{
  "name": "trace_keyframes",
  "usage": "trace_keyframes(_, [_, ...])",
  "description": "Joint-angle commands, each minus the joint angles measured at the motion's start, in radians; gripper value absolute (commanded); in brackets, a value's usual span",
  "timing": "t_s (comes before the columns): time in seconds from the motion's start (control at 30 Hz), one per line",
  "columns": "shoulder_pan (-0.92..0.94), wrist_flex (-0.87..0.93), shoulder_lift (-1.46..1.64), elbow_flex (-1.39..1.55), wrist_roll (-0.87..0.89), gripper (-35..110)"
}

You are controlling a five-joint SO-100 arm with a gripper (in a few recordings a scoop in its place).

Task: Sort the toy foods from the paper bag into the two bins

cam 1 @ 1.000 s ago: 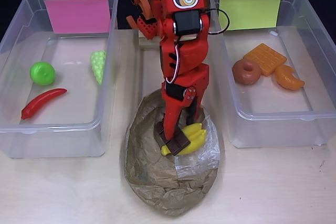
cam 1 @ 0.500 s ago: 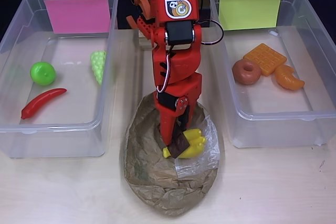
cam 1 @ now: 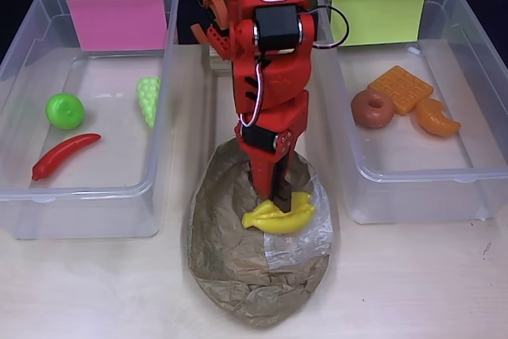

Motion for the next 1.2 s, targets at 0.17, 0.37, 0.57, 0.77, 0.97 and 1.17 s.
trace_keyframes(0.17, [-0.025,0.218,0.233,-0.167,-0.104,8])
trace_keyframes(0.37, [-0.156,0.364,0.339,-0.307,-0.114,8])
trace_keyframes(0.57, [-0.387,0.463,0.353,-0.448,-0.017,9])
trace_keyframes(0.77, [-0.578,0.327,0.385,-0.296,0.141,9])
trace_keyframes(0.97, [-0.698,-0.029,0.403,0.028,0.268,10])
trace_keyframes(1.17, [-0.724,-0.360,0.342,0.219,0.233,11])
